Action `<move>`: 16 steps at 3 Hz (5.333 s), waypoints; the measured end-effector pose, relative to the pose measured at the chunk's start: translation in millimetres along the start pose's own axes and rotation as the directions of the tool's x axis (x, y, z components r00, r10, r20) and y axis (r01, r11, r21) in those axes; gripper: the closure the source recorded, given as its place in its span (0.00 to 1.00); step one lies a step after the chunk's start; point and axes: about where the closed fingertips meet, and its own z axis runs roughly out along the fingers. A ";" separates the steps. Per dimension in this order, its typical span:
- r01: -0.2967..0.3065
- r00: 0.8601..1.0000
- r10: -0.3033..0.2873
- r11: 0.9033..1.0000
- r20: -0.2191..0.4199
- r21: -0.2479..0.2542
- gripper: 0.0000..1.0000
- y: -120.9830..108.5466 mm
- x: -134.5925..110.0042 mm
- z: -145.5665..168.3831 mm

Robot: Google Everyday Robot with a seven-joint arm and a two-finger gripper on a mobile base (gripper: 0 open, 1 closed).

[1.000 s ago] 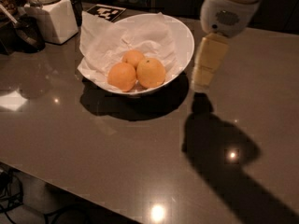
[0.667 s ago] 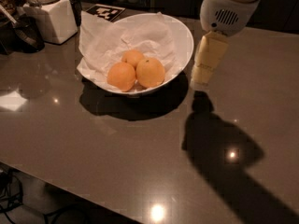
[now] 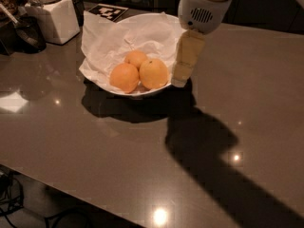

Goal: Pick orange from white bowl

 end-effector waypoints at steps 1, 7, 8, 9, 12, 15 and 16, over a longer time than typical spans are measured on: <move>0.027 1.000 -0.027 0.999 -0.006 -0.019 0.00 -4.8 -21.5 8.8; 0.098 0.995 -0.100 0.985 -0.006 -0.145 0.21 -28.0 -75.7 65.9; 0.098 0.995 -0.101 0.982 -0.007 -0.164 0.26 -30.4 -76.4 74.2; 0.097 0.995 -0.100 0.979 -0.007 -0.181 0.26 -32.4 -77.2 81.7; 0.066 0.997 -0.071 0.969 -0.009 -0.238 0.29 -39.6 -70.8 107.3; 0.012 1.000 -0.012 0.963 0.004 -0.268 0.45 -48.3 -64.8 134.9; 0.013 1.000 -0.012 0.963 0.005 -0.268 0.69 -48.5 -65.1 135.1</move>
Offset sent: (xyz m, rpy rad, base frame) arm 0.0200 0.0455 -0.0152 -0.0335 0.1240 0.0814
